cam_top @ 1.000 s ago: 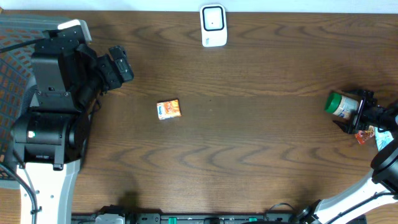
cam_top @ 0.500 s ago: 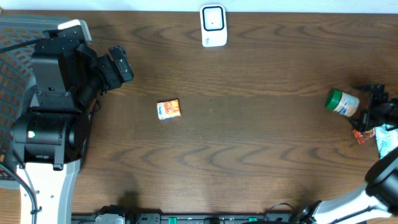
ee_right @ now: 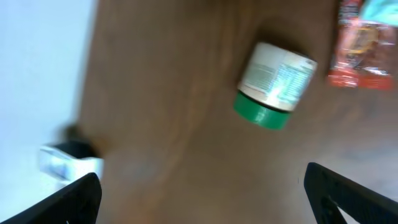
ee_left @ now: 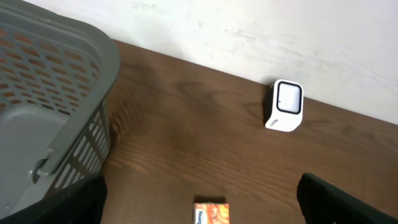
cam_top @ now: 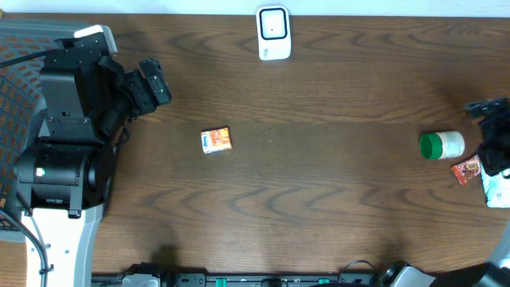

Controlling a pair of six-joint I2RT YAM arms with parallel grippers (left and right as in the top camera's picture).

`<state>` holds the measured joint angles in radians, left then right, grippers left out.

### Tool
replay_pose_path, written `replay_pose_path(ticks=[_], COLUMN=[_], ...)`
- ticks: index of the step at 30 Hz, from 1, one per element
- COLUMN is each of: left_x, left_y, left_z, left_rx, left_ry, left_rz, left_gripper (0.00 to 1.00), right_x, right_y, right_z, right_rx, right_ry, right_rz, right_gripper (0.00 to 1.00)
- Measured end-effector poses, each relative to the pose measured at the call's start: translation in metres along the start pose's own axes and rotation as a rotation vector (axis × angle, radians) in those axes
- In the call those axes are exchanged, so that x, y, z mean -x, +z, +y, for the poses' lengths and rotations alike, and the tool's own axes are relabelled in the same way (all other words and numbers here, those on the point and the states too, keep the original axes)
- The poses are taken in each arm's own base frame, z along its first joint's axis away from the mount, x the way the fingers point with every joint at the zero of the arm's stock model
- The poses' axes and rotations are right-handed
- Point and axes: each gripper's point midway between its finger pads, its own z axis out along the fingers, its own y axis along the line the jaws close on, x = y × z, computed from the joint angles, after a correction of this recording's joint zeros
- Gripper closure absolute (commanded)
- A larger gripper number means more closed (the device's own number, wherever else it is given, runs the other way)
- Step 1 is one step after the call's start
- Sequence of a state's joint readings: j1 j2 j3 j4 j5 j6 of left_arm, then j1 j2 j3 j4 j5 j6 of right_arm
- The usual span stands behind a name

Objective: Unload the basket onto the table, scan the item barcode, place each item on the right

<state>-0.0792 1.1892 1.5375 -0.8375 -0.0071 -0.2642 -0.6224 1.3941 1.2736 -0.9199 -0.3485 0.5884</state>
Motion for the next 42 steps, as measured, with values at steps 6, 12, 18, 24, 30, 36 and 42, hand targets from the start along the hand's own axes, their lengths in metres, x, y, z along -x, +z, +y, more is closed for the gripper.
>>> replay_pose_path(ticks=[6, 12, 18, 24, 30, 36, 42], left_x=[0.000, 0.000, 0.000, 0.000, 0.000, 0.000, 0.000], left_y=[0.000, 0.000, 0.000, 0.000, 0.000, 0.000, 0.000], left_z=[0.000, 0.000, 0.000, 0.000, 0.000, 0.000, 0.000], left_rx=[0.000, 0.000, 0.000, 0.000, 0.000, 0.000, 0.000], left_ry=[0.000, 0.000, 0.000, 0.000, 0.000, 0.000, 0.000], left_rz=[0.000, 0.000, 0.000, 0.000, 0.000, 0.000, 0.000], left_gripper=[0.02, 0.02, 0.02, 0.02, 0.02, 0.02, 0.02], right_x=[-0.038, -0.055, -0.060, -0.081, -0.107, -0.122, -0.121], right_y=[0.013, 0.017, 0.017, 0.047, 0.080, 0.108, 0.130], right_z=[-0.006, 0.003, 0.012, 0.034, 0.020, -0.003, 0.000], right_rx=[-0.226, -0.381, -0.455, -0.384, -0.355, -0.394, -0.358], right_ry=[-0.239, -0.445, -0.517, -0.945, -1.152, -1.223, -1.354], right_rz=[0.029, -0.043, -0.122, 0.022, 0.243, 0.397, 0.413], right_gripper=[0.01, 0.01, 0.01, 0.01, 0.01, 0.01, 0.01])
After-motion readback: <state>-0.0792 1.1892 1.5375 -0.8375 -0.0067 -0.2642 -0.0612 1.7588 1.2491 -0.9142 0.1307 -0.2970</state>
